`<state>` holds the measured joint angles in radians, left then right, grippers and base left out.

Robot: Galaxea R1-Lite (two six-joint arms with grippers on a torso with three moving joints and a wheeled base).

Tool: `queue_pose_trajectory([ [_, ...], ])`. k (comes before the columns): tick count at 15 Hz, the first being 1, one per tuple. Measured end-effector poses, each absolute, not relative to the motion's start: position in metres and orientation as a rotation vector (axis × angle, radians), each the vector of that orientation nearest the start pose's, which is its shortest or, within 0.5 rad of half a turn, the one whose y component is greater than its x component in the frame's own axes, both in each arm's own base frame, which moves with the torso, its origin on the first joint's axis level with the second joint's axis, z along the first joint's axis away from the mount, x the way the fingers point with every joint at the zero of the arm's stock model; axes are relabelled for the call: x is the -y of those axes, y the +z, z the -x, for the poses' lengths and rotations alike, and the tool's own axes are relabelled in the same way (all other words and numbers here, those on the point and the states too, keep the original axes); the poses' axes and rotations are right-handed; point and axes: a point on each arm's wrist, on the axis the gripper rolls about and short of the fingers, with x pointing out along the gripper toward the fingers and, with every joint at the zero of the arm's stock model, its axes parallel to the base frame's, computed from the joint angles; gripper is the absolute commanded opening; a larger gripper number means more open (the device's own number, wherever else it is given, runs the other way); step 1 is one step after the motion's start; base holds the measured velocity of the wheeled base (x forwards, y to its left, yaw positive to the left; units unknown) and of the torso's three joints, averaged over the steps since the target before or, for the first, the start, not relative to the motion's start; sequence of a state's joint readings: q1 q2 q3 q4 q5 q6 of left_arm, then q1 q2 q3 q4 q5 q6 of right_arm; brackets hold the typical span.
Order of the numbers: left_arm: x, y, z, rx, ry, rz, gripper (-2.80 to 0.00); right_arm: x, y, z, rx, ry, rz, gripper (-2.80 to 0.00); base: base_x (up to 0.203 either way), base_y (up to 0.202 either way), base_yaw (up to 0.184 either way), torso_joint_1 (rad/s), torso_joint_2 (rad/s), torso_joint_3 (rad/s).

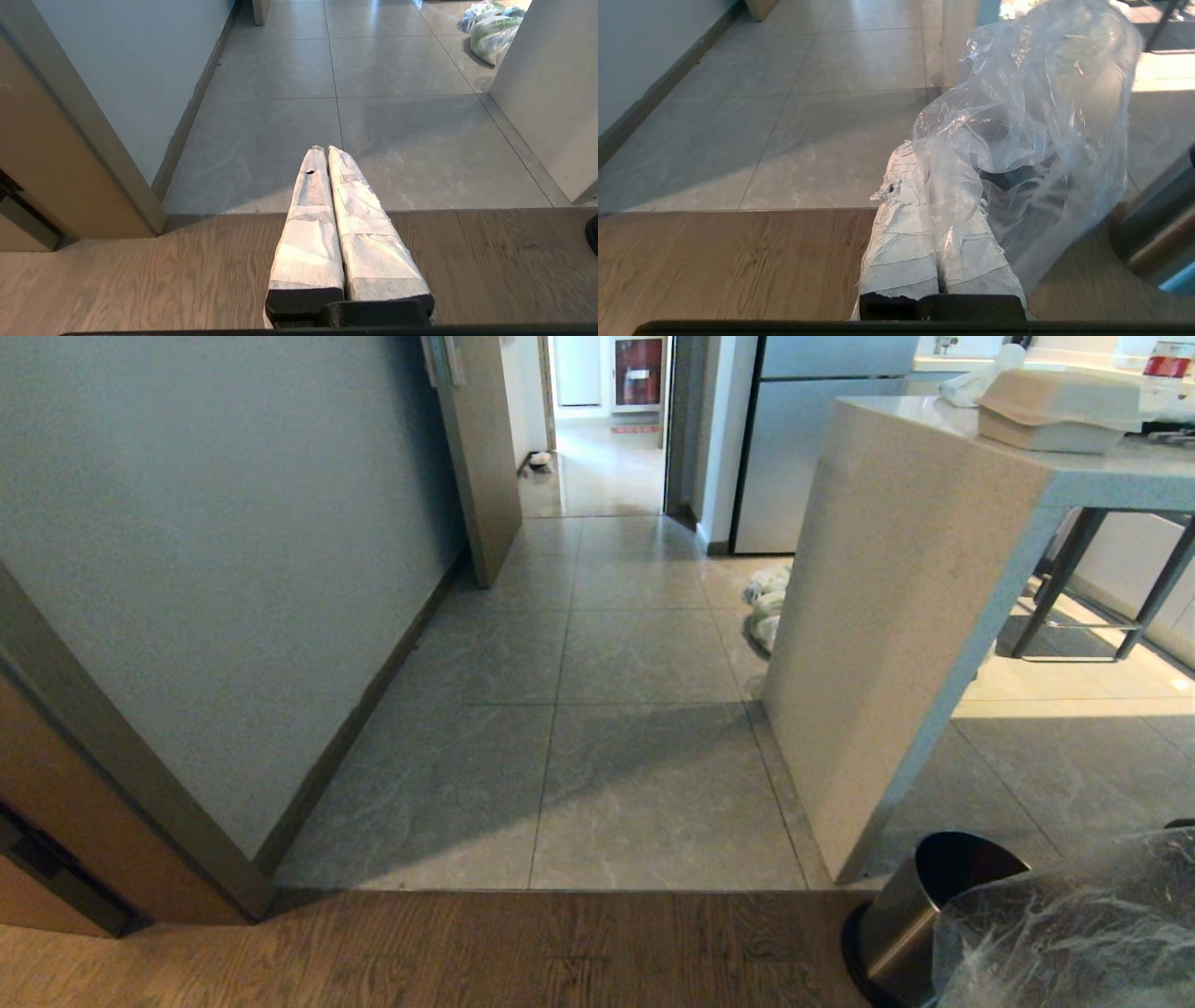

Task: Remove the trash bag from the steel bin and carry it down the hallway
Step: Put the trash bag at the door

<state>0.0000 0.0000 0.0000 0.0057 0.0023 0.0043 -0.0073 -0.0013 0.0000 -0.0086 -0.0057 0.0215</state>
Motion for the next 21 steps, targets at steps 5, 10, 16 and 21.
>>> queue_pose_trajectory([
  [5, -0.0001, 0.075, 0.0228, -0.005, 0.003, -0.001, -2.8, -0.0001, 0.0764, 0.0229, 0.01, -0.015, -0.021, -2.8, 0.182, 0.0, 0.0, 0.004, 0.0, 0.006],
  [10, 0.0, 0.075, 0.0228, -0.005, 0.002, 0.0, -2.8, 0.0, 0.0764, 0.0229, 0.011, -0.014, -0.021, -2.8, 0.192, 0.0, 0.001, 0.001, 0.0, 0.001],
  [16, -0.0001, 0.075, 0.0228, -0.004, 0.003, 0.0, -2.8, 0.0, 0.0764, 0.0229, 0.01, -0.014, -0.021, -2.8, 0.19, 0.0, 0.0, 0.006, 0.0, 0.002],
  [21, -0.0001, 0.075, 0.0228, -0.004, 0.003, 0.0, -2.8, -0.0001, 0.0764, 0.0229, 0.01, -0.014, -0.021, -2.8, 0.192, 0.0, 0.001, 0.001, 0.0, 0.003],
])
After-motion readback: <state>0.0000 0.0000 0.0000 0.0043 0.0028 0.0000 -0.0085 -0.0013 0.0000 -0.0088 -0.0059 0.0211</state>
